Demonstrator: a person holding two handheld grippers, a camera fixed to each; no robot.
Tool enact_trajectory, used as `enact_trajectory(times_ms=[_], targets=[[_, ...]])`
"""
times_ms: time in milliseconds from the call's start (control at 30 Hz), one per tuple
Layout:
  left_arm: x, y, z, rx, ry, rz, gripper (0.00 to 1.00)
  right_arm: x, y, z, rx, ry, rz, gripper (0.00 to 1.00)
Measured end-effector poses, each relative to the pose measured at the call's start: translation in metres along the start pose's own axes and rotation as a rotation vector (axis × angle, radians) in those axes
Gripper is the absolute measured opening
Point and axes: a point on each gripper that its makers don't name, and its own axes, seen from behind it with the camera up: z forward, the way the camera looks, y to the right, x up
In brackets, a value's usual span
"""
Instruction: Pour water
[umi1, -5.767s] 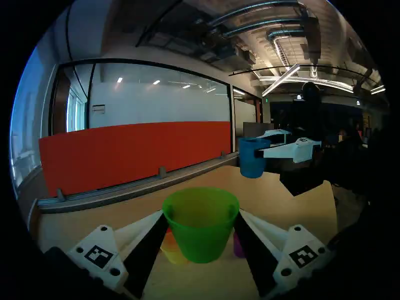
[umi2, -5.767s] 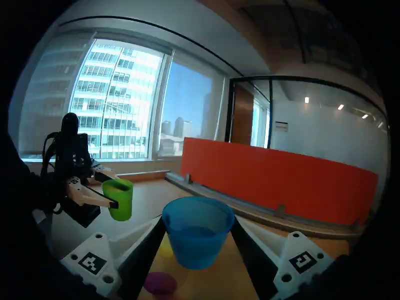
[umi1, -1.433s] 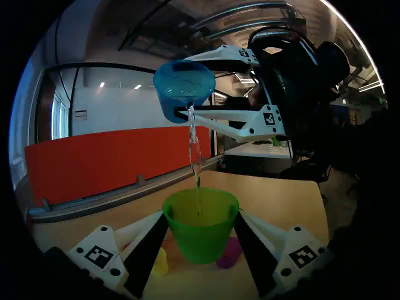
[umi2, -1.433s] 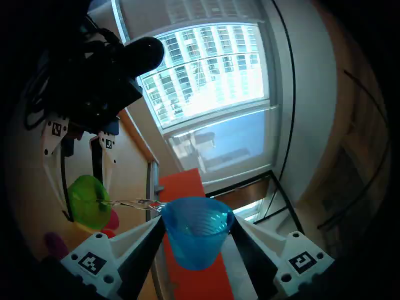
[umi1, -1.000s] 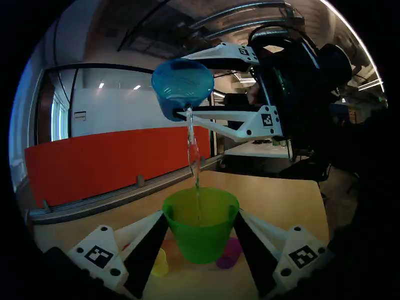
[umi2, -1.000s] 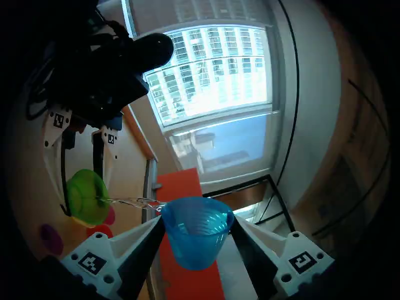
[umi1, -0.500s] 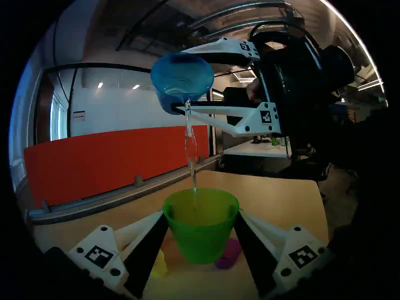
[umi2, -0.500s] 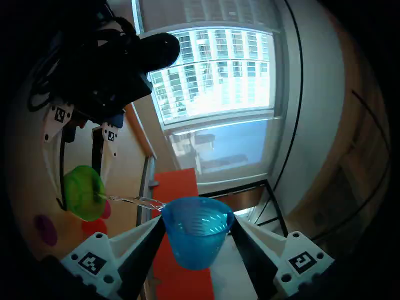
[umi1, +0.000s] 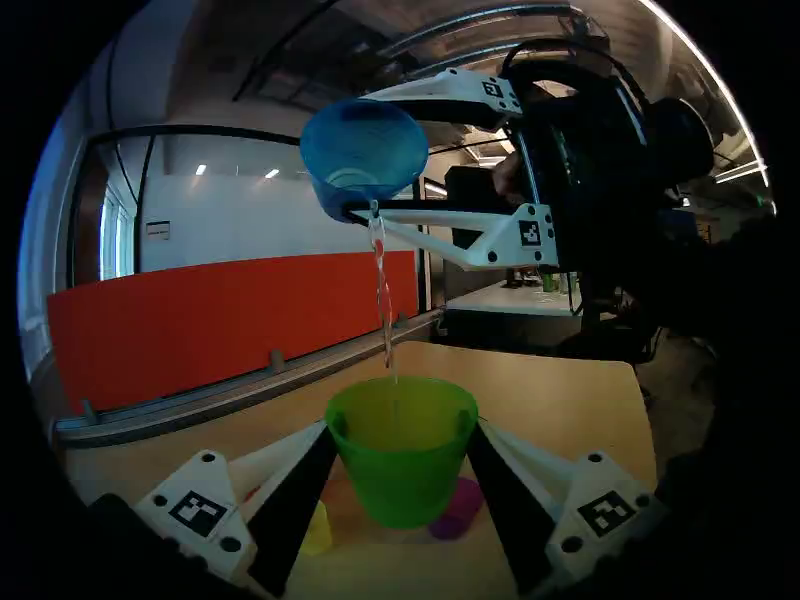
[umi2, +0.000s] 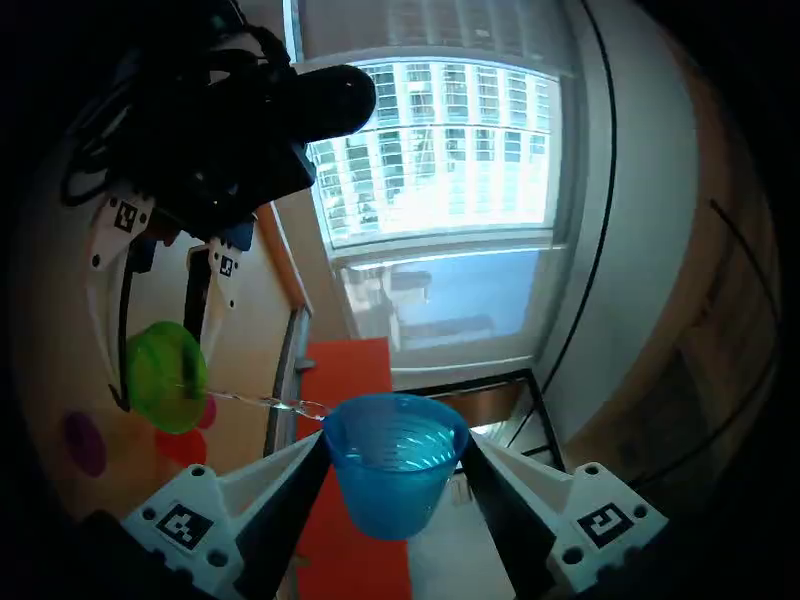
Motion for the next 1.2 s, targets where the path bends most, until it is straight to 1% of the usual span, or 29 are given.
enact_trajectory(times_ms=[700, 1000, 1200], targets=[[0.000, -0.001, -0.001, 0.002, 0.004, -0.004, 0.85, 0.012, 0.009, 0.006, -0.014, 0.006, -0.121, 0.91], [0.003, -0.001, -0.002, 0.002, 0.009, -0.008, 0.85, 0.018, 0.014, 0.007, -0.030, 0.009, -0.164, 0.91], [0.002, -0.001, -0.001, 0.005, 0.010, -0.009, 0.85, 0.020, 0.014, 0.007, -0.029, 0.008, -0.197, 0.91]])
